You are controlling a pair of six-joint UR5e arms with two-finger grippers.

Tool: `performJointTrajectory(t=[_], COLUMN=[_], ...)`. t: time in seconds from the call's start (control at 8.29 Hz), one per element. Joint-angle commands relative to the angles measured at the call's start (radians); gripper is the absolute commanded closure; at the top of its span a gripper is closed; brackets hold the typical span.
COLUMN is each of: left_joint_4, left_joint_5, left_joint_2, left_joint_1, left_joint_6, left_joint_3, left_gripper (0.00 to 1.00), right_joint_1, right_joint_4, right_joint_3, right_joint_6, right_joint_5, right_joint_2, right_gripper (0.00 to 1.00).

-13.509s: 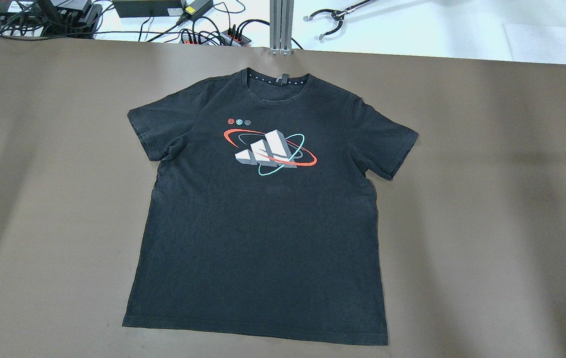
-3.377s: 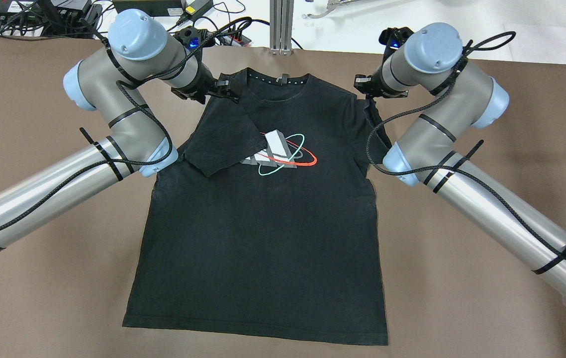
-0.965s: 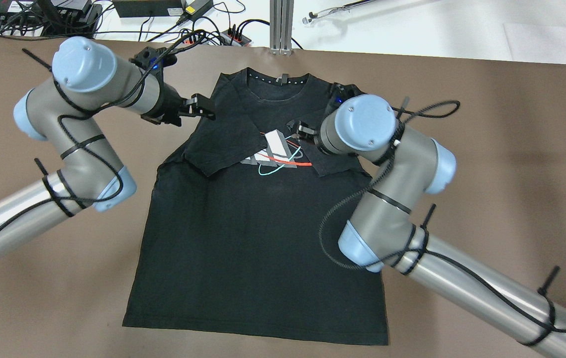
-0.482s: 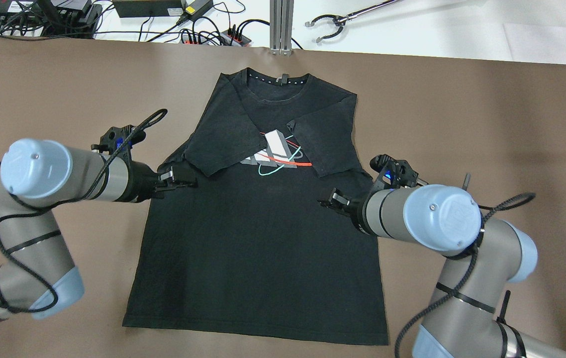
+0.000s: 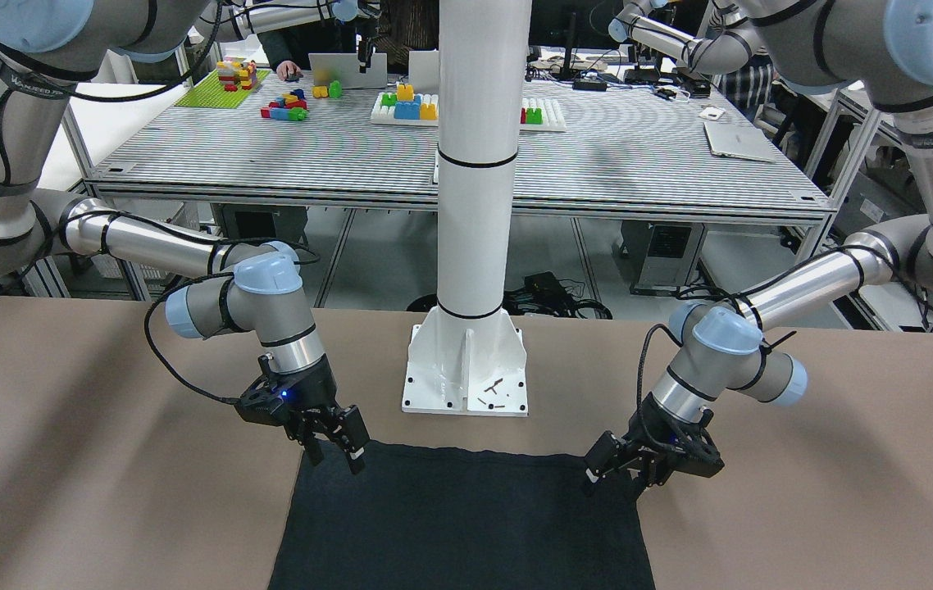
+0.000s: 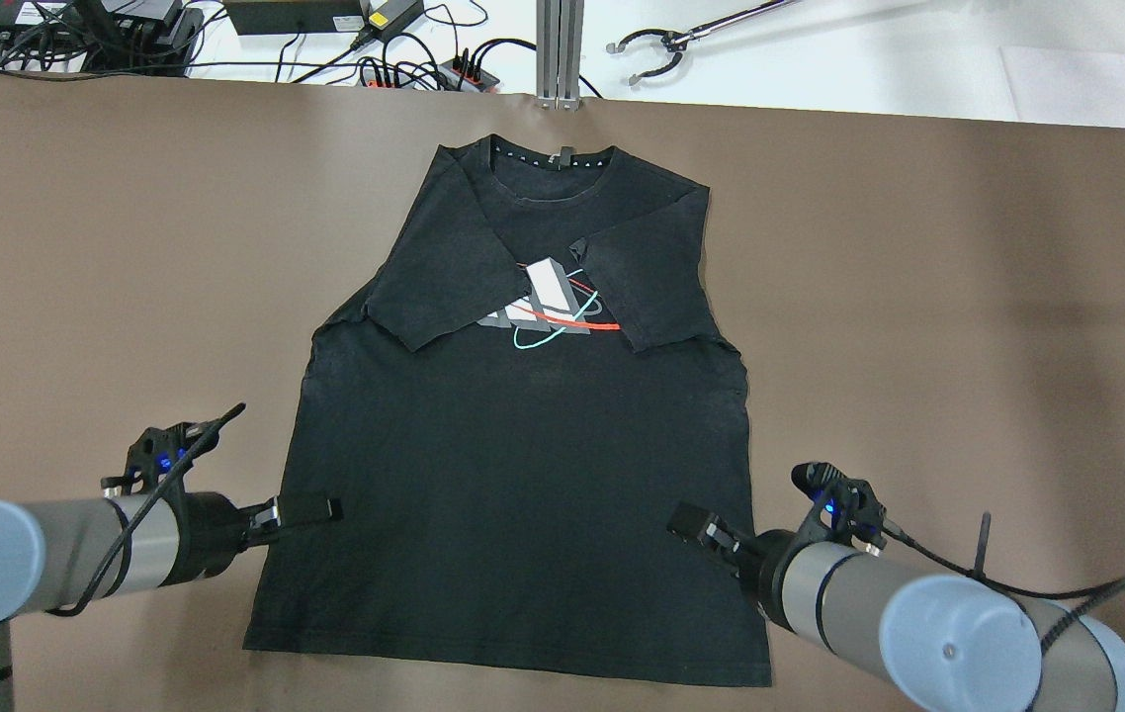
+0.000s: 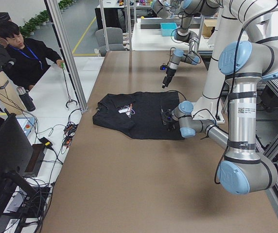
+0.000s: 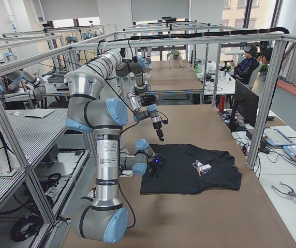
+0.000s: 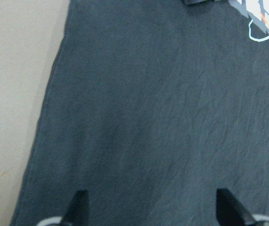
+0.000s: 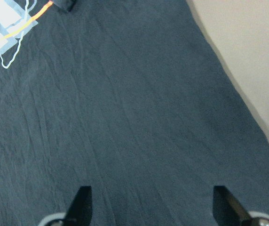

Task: Fold clothes
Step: 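Move both grippers down to the shirt's hem corners nearest the robot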

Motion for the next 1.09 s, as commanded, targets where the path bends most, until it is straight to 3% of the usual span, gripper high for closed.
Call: performJointTrajectory(t=[0.0, 0.12, 0.36, 0.6, 0.72, 0.96], left_joint_4=[-0.103, -0.105, -0.105, -0.103, -0.105, -0.103], left_joint_5=[0.098, 0.116, 0.238, 0.256, 0.262, 0.277], left_joint_2=[0.144, 0.175, 0.195, 0.192, 0.191, 0.189], left_joint_1=[0.130, 0.161, 0.274, 0.293, 0.292, 0.293], left_joint_6=[-0.065, -0.088, -0.154, -0.166, -0.168, -0.166], left_joint_3=[-0.006, -0.012, -0.011, -0.006, -0.005, -0.003], left_gripper=[0.05, 0.05, 0.05, 0.06, 0.14, 0.54], right_joint_1=[-0.194, -0.235, -0.246, -0.245, -0.245, -0.245], right_joint_4=[0.177, 0.229, 0.248, 0.248, 0.248, 0.248], right_joint_3=[0.020, 0.029, 0.029, 0.033, 0.033, 0.033], right_joint_6=[0.129, 0.134, 0.146, 0.145, 0.145, 0.142], right_joint_5=[-0.214, -0.256, -0.272, -0.272, -0.272, -0.272], right_joint_2=[-0.156, -0.202, -0.232, -0.233, -0.233, -0.232], right_gripper=[0.09, 0.09, 0.09, 0.08, 0.08, 0.08])
